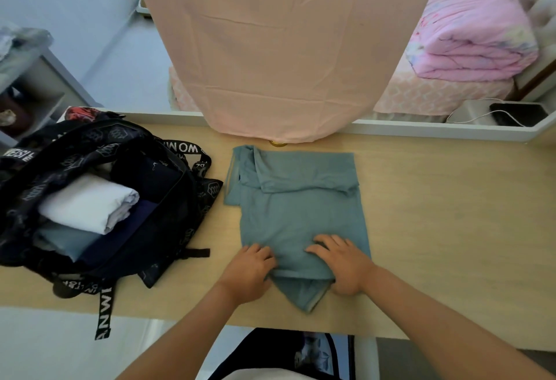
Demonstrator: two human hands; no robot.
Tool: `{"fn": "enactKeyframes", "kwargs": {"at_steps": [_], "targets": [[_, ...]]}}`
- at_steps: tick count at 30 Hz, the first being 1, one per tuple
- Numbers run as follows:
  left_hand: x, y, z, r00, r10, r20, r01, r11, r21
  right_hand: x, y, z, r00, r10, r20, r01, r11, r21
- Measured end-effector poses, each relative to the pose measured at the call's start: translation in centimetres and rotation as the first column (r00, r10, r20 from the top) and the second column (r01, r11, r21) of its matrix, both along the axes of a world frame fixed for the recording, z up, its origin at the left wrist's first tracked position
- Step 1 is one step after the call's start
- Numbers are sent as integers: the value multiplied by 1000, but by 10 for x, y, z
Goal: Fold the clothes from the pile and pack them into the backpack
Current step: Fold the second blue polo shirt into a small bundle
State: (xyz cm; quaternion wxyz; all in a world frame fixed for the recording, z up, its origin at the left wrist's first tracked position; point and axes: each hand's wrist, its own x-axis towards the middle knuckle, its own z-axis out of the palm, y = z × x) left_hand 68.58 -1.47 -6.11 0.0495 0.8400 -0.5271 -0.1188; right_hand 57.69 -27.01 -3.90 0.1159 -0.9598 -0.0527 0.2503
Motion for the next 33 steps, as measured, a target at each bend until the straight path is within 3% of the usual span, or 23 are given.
{"fn": "enactKeyframes", "kwargs": {"at_steps": [3, 7, 9, 11, 13, 15, 17, 18, 20, 22, 25, 27, 29, 31, 33], "targets": [[8, -6, 9, 986, 169, -1, -169, 983, -76, 0, -1, 4, 994, -112, -11, 113, 988, 108], [36, -42, 51, 872, 476, -111, -488, 838, -244, 9, -9, 19, 912, -405, -72, 407, 864, 295], [46, -57, 66, 826, 552, -117, -561, 779, -282, 13, -14, 27, 883, -440, -165, 470, 819, 331], [46, -66, 67, 863, 505, 22, -475, 825, -307, 15, -18, 28, 862, -441, -249, 503, 803, 320], [32, -68, 57, 941, 319, 111, -261, 895, -362, 15, -21, 25, 846, -474, -243, 530, 793, 299], [3, -68, 46, 999, 35, -31, -43, 947, -318, 12, -23, 21, 844, -505, -182, 537, 794, 286], [-26, -64, 31, 971, -39, -236, 18, 996, -89, 6, -22, 20, 837, -525, -155, 546, 784, 295], [-38, -61, 20, 974, -42, -223, 46, 999, 13, 3, -21, 20, 835, -529, -154, 549, 778, 304], [-51, -56, -3, 986, -28, -165, 45, 993, 106, -4, -19, 18, 832, -530, -164, 553, 769, 320], [-53, -51, -16, 983, 25, -183, -17, 999, 43, -10, -19, 17, 832, -527, -172, 553, 765, 330], [-51, -43, -9, 924, 83, -373, -151, 976, -156, -19, -20, 13, 833, -533, -148, 549, 767, 331], [-52, -32, 8, 845, 151, -514, -269, 949, -164, -25, -20, 12, 838, -530, -132, 541, 773, 331], [-49, -16, 18, 871, 114, -477, -205, 968, -142, -29, -19, 10, 841, -529, -114, 535, 780, 326], [-46, -2, 28, 921, 24, -388, 25, 993, 119, -31, -17, 7, 850, -520, -81, 517, 797, 314], [-46, 3, 32, 963, -45, -265, 163, 883, 441, -33, -14, 6, 869, -493, -47, 484, 826, 287]]}}
